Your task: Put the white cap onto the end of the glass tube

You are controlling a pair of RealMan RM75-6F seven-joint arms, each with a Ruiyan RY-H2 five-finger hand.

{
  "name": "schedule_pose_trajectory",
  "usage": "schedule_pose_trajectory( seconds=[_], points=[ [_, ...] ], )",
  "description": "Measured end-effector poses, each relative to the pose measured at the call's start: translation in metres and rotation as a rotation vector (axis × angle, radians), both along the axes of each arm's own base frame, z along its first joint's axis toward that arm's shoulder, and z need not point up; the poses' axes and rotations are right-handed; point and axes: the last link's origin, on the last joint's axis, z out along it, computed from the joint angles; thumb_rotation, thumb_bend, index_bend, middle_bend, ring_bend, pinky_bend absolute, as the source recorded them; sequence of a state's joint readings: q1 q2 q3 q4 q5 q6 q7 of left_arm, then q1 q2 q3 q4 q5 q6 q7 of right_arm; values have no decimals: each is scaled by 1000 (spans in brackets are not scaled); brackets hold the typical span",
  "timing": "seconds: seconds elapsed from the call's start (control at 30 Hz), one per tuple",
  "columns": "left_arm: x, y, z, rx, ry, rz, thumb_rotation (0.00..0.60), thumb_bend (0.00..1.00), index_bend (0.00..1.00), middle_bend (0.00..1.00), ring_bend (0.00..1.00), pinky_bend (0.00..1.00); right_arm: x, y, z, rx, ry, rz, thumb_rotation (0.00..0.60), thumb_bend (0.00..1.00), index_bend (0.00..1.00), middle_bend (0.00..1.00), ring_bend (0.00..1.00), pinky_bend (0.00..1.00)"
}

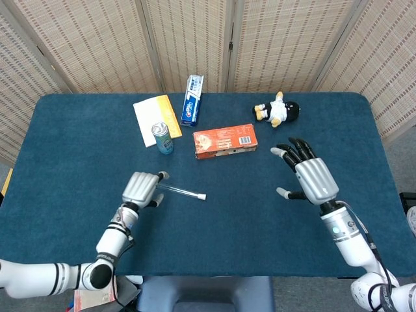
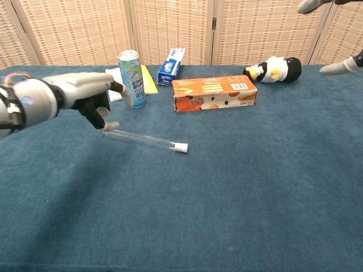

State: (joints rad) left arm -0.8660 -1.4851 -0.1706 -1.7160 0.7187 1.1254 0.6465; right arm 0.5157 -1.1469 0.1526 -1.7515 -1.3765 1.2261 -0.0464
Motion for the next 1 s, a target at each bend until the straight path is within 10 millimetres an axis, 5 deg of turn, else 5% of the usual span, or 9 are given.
schedule_pose_trajectory(
  seconds=[0.23, 0.57, 0.77, 1.0],
  points=[
    [-52, -17, 62, 219, -9, -7, 600, 364, 382, 669, 631, 856, -46, 26, 8, -14, 74, -122, 600, 367, 255, 309, 159, 277],
    [-141, -87, 128, 397, 42, 26, 600, 364, 301, 397, 363, 504, -82, 58, 13, -37, 132, -167, 600, 367, 255, 281, 158, 278],
    [-156, -123, 141, 432, 33, 30, 600, 364, 289, 390, 356, 456, -94, 86, 13, -77, 128, -201, 600, 367, 255, 280, 158, 278],
    [-154, -143, 137, 445, 58, 35, 600, 364, 292, 390, 356, 447, -97, 109, 13, -108, 127, -222, 600, 367, 255, 280, 158, 278]
  ],
)
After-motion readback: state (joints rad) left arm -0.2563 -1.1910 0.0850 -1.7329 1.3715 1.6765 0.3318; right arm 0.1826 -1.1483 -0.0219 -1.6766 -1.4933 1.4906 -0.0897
